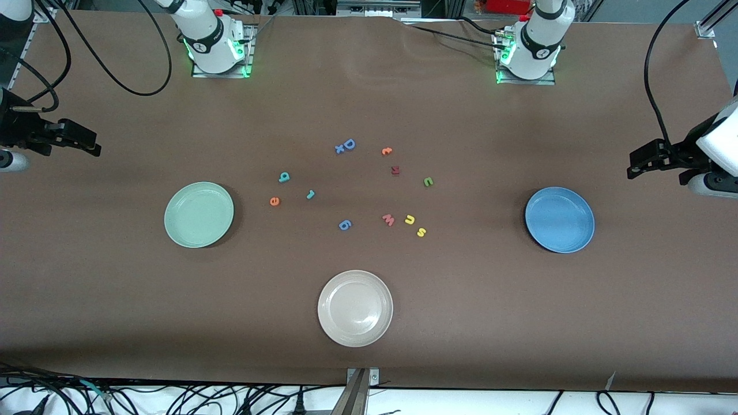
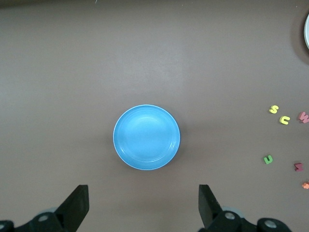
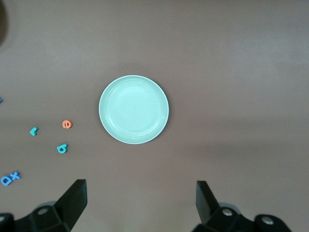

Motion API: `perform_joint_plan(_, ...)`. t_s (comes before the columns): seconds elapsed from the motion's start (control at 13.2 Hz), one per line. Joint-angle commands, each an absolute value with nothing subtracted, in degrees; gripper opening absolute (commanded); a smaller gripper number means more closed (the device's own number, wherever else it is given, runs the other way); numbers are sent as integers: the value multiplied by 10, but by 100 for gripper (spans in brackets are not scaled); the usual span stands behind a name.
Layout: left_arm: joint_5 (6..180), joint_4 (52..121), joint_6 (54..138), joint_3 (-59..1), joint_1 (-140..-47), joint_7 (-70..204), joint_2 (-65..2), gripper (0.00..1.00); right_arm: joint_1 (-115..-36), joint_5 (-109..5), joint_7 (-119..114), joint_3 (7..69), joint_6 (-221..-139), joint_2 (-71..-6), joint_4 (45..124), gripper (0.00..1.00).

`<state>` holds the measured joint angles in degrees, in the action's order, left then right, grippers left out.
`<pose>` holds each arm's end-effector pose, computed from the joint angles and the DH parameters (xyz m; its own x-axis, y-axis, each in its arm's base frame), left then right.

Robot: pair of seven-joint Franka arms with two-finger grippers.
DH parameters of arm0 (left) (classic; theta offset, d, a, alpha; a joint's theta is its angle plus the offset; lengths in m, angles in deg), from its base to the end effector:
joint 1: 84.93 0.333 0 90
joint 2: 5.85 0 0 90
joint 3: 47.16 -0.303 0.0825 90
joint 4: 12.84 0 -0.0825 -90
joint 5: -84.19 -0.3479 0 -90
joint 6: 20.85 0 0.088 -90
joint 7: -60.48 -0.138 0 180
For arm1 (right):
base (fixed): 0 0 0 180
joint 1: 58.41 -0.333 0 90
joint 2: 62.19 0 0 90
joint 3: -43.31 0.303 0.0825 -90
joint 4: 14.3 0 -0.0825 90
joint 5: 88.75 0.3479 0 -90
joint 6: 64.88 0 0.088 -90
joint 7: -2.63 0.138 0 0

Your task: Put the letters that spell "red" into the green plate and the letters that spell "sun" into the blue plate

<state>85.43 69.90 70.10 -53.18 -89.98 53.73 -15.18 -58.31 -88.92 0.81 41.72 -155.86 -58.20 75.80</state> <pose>0.5663 0.0022 0.5493 0.9947 -0.1014 -0.0180 -0.1013 -0.9948 0.0068 0.5364 -0.0158 0.5444 0.9985 0.0023 -0.0544 0.0025 -1.0000 0.0032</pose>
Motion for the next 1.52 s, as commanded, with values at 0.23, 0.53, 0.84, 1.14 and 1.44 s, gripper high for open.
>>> perform_joint_plan(0.23, 864, 681, 698, -533, -901, 538, -161, 100, -576, -884, 11, 426, -1554, -582, 752, 100)
perform_joint_plan(0.53, 864, 681, 698, -533, -901, 537, -161, 100, -583, -881, 12, 426, -1535, -582, 753, 100)
perform_joint_plan(0.84, 864, 681, 698, -533, -901, 538, -161, 100, -599, -884, 19, 425, -1550, -573, 753, 100)
perform_joint_plan(1.14, 866, 681, 699, -535, -899, 537, -178, 100, -595, -879, 18, 423, -1546, -567, 753, 100)
perform_joint_plan(1.44, 865, 680, 708, -538, -895, 542, -209, 100, -591, -887, 6, 422, -1536, -540, 758, 100)
